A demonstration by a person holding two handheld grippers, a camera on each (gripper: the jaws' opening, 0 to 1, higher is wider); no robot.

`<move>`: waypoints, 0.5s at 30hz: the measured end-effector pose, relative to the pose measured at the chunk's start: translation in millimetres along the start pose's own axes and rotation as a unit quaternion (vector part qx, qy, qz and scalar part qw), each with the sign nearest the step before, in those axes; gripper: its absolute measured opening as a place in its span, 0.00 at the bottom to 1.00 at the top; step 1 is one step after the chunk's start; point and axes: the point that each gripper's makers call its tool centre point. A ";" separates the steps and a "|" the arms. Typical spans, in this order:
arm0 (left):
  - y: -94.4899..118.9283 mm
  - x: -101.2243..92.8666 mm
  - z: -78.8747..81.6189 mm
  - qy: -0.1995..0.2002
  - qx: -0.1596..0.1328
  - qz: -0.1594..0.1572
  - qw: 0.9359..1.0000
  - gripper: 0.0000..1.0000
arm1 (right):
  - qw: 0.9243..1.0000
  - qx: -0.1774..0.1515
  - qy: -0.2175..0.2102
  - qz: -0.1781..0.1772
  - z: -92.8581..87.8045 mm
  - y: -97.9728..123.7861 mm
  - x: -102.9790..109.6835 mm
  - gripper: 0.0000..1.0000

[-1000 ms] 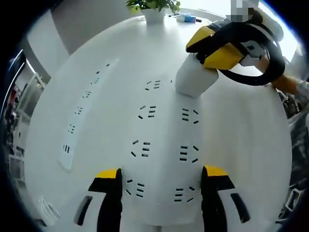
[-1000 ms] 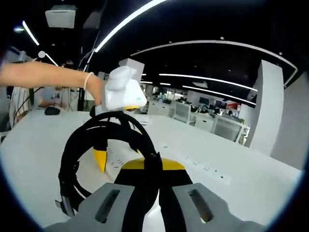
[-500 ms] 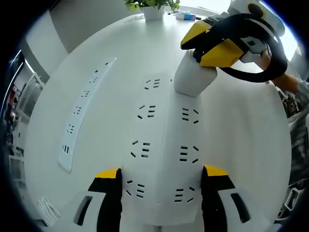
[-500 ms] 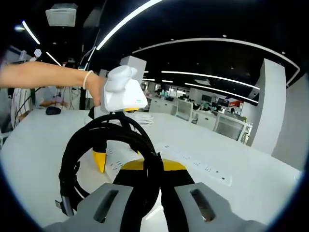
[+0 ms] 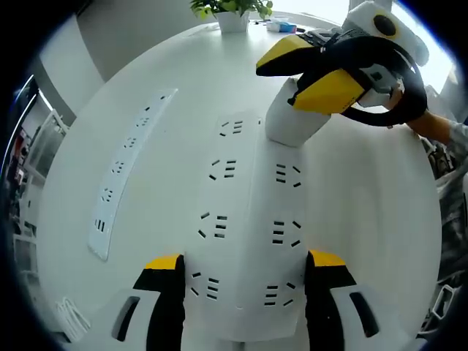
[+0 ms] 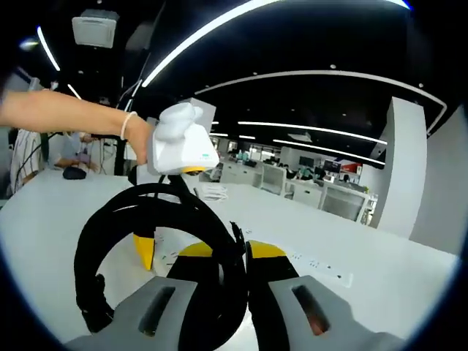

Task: Straighten the power strip on the desk, plug the charger into it

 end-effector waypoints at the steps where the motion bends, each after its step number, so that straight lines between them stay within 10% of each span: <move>1: 0.0 0.1 0.1 0.000 0.000 0.000 1.000 0.66 | 1.000 -0.006 0.017 0.003 0.1 -0.2 0.6 0.10; 15: 0.1 -0.9 -0.2 -0.004 0.010 0.001 1.000 0.65 | 1.000 -0.013 -0.013 -0.021 1.9 -3.3 -6.8 0.06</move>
Point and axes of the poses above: the point that each gripper's makers call its tool centre point, and the gripper's own axes: y roughly backward along the fingers, x roughly to its left, z roughly out of its top, and after that the axes turned 9 degrees about x, right-handed
